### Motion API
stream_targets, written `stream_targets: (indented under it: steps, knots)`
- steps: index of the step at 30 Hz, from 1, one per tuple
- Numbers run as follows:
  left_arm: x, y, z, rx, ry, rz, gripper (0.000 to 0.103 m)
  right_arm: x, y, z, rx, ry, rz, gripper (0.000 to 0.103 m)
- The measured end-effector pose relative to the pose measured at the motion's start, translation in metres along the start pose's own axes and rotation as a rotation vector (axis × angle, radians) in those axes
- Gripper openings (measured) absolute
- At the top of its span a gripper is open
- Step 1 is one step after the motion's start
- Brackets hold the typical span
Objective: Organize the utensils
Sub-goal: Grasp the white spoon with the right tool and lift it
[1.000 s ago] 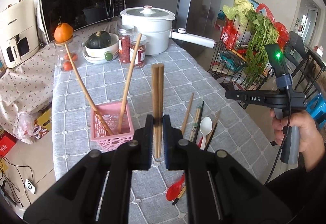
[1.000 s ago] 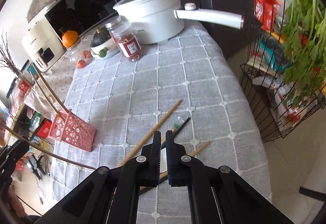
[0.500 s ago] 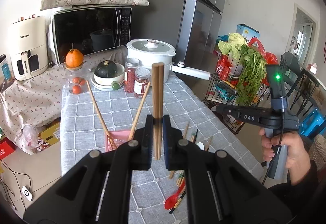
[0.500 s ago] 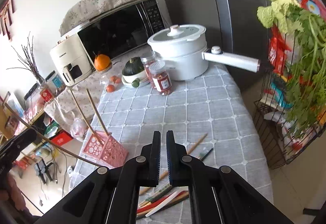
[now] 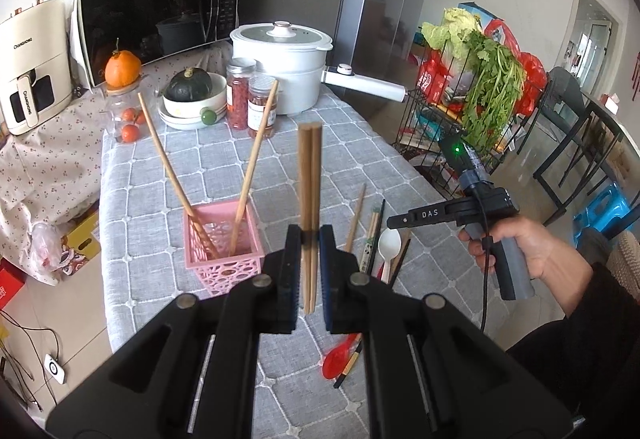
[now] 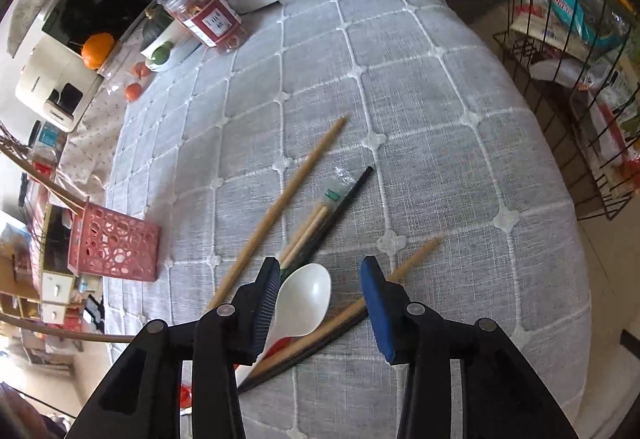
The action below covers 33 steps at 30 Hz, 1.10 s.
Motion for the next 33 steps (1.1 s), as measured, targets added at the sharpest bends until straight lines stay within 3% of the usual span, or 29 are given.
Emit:
stream_targets:
  steps: [5, 6, 7, 10, 20, 21, 23, 25, 33]
  knots:
    - [-0.004, 0.002, 0.003, -0.001, 0.018, -0.007, 0.01, -0.018, 0.003, 0.008, 0.022, 0.051, -0.014, 0.025]
    - [-0.005, 0.003, 0.003, 0.0, 0.021, -0.008, 0.01, -0.021, 0.005, 0.009, 0.034, 0.06, -0.003, 0.021]
    - [-0.006, 0.004, 0.004, 0.002, 0.022, -0.01, 0.01, -0.022, 0.008, 0.007, 0.05, 0.045, 0.007, 0.011]
    - [-0.005, 0.007, 0.004, 0.006, 0.02, -0.014, 0.01, -0.02, 0.012, 0.008, 0.044, 0.056, -0.014, 0.005]
    - [0.03, 0.012, -0.012, 0.02, -0.097, -0.023, 0.01, 0.074, 0.057, 0.003, 0.167, -0.234, 0.016, 0.005]
    - [0.029, 0.013, -0.012, 0.023, -0.095, -0.022, 0.01, 0.076, 0.057, 0.003, 0.156, -0.241, 0.021, 0.006]
    - [0.024, 0.013, -0.009, 0.024, -0.076, -0.02, 0.01, 0.067, 0.049, 0.005, 0.105, -0.198, 0.052, 0.022]
    - [0.016, 0.012, -0.004, 0.023, -0.047, -0.014, 0.01, 0.049, 0.044, 0.012, 0.084, -0.121, 0.077, 0.063]
    - [0.009, 0.013, 0.004, 0.038, -0.006, 0.002, 0.01, 0.0, 0.044, 0.027, 0.176, -0.013, 0.255, 0.061]
Point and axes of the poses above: each gripper's, at about its wrist camera, not at the fingertips, and x roughly against the way its jaws point, y to its left, z to its underside, the point moved 6 cm from there along -x, roughly the way its jaws point, and after that the axes turned 1 degree about y, right-handed, at the moved point
